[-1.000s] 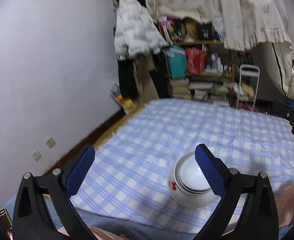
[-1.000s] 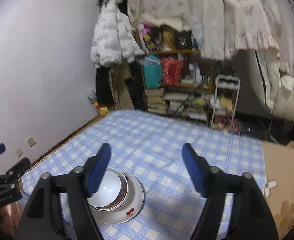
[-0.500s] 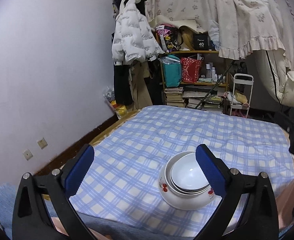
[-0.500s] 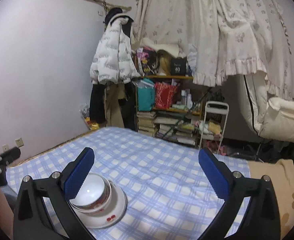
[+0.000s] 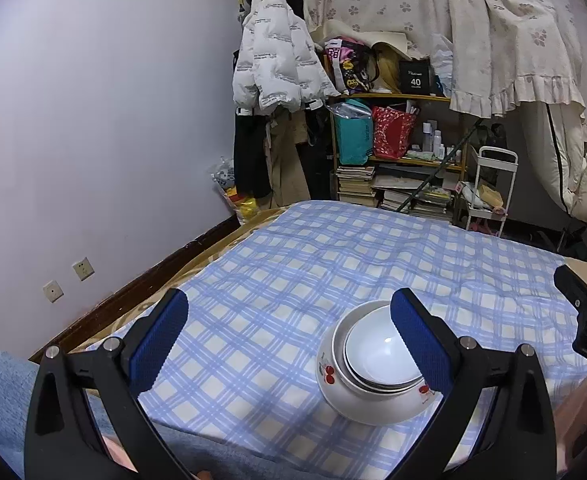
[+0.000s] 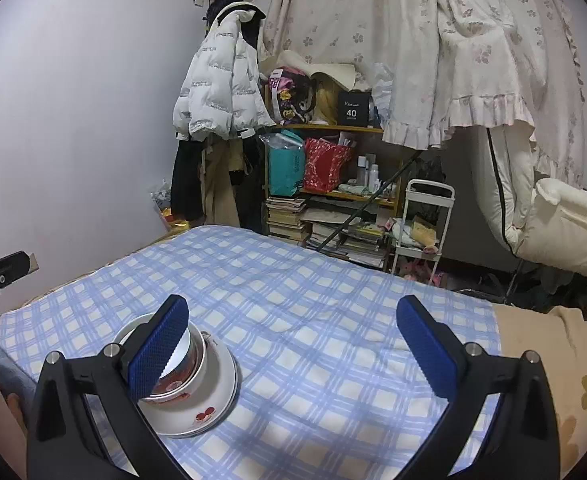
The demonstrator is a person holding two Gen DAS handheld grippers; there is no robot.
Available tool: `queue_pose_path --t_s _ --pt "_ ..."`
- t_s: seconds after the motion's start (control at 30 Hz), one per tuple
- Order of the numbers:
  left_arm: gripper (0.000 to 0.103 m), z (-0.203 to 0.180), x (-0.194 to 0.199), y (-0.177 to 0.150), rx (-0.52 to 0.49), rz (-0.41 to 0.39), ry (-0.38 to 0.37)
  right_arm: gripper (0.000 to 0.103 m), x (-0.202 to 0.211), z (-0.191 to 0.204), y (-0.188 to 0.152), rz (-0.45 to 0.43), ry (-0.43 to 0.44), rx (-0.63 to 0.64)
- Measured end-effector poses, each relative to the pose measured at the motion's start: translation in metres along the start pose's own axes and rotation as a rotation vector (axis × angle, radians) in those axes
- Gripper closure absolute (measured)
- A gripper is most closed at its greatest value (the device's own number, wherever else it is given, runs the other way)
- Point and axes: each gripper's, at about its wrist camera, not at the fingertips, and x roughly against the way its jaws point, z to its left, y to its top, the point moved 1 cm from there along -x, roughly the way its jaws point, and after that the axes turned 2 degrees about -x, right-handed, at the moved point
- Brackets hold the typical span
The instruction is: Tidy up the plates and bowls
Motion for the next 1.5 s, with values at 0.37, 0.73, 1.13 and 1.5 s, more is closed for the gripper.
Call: queue_pose_path --t_s 0.37,0.73,1.13,1.5 --pt "0.003 -0.0006 -0.0009 -0.0005 0.000 -0.003 0.010 0.000 0.0021 -0.0016 0.0007 -0.035 0.003 0.024" --pt "0.003 -0.0015 -0.0006 -0.0009 0.000 -0.002 0.007 0.000 0.0020 -0.0009 0.0014 -0.033 0.006 0.022" --pt "0.003 -0.0002 -0.0022 -0.0003 -0.006 -0.002 0.007 0.000 0.0019 -0.0012 0.0013 -0.032 0.007 0.020" --pt "0.003 0.0025 -0.0030 -0.0009 -0.013 -0.002 0.004 0.000 0.0023 -0.0019 -0.0005 -0.029 0.012 0.010"
